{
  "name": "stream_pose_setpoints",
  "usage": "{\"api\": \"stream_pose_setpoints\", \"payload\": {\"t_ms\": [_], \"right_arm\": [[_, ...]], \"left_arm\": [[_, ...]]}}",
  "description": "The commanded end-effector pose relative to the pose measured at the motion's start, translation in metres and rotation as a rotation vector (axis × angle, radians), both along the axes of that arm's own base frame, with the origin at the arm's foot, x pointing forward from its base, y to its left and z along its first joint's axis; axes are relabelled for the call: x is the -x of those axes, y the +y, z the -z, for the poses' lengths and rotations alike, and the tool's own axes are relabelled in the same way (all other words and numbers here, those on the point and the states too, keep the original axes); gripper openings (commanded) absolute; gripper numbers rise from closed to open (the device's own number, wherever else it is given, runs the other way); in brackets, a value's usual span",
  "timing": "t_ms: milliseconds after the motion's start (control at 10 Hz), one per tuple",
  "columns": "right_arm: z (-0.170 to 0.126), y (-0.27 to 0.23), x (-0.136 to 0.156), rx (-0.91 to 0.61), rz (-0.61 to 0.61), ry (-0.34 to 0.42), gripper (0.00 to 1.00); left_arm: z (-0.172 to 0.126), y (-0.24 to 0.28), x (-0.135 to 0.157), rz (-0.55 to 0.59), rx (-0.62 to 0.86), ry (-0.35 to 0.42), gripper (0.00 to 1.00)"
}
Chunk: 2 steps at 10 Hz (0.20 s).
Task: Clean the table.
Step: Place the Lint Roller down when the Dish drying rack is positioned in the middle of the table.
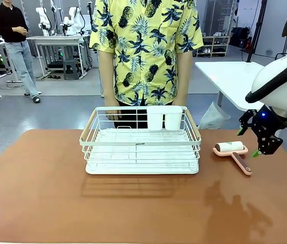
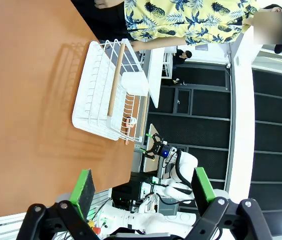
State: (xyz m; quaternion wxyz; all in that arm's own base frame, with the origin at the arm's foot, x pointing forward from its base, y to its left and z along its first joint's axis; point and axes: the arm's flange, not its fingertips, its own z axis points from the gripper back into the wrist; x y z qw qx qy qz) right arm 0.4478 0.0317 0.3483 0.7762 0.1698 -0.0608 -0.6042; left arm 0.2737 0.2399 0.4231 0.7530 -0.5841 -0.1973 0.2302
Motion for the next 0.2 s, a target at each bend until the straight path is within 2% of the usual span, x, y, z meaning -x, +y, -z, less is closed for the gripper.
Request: {"api": "stream_pose_setpoints", "payload": {"t_ms": [0, 100], "right_arm": [[0.0015, 0.0014, 0.0007, 0.002, -0.002, -0.004, 1.0], [0.0015, 0.0014, 0.0007, 0.002, -0.002, -0.004, 1.0]], "left_arm": [[0.0004, 0.0017, 0.0039, 0.012, 0.002, -0.016, 1.0], [0.0004, 0.0017, 0.0039, 0.012, 0.002, -0.016, 1.0]]}}
